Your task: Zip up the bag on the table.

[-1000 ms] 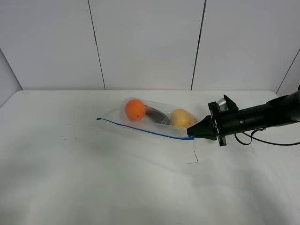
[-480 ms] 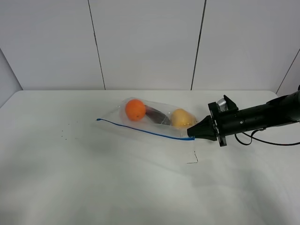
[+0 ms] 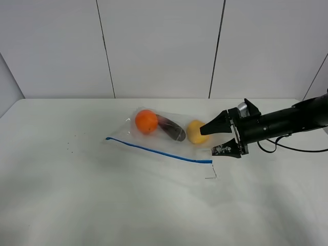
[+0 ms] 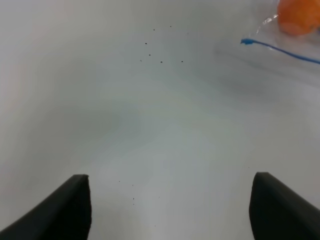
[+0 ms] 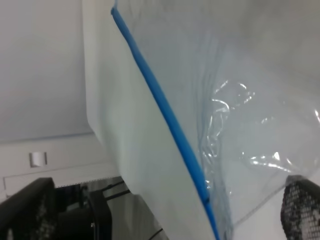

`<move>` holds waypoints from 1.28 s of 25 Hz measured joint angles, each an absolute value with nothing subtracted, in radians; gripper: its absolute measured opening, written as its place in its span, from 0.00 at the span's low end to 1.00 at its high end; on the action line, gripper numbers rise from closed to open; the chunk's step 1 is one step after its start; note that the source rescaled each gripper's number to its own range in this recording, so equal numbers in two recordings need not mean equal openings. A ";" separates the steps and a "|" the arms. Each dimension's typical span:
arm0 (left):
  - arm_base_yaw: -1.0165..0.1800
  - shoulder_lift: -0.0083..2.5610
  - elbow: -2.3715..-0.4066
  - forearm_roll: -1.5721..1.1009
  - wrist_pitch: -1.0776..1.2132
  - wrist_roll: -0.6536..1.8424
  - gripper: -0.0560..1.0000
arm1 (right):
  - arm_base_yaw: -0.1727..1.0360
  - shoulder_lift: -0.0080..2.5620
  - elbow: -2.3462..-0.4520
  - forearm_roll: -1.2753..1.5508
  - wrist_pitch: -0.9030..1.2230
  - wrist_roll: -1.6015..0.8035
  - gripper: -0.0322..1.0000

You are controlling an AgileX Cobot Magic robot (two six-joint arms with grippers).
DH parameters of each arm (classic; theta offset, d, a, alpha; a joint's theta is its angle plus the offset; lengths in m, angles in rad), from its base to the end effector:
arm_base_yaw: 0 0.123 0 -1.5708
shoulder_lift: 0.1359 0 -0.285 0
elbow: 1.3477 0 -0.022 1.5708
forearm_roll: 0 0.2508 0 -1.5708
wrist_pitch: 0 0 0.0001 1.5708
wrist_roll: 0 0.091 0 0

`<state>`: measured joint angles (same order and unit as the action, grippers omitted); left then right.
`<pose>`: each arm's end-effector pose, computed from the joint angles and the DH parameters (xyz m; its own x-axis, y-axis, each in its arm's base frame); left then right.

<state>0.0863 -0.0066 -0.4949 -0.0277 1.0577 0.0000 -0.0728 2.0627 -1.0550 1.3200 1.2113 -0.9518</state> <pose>-0.0049 -0.0026 0.2761 -0.4492 -0.0525 -0.8919 -0.0708 0.9972 -0.0230 0.3443 0.0577 0.1292 -0.9948 0.0681 -0.0761 -0.0400 0.4256 0.9040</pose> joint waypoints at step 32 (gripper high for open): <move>0.086 -0.007 -0.495 -0.028 1.058 0.000 0.89 | -0.074 1.432 -1.101 0.036 0.925 -0.141 1.00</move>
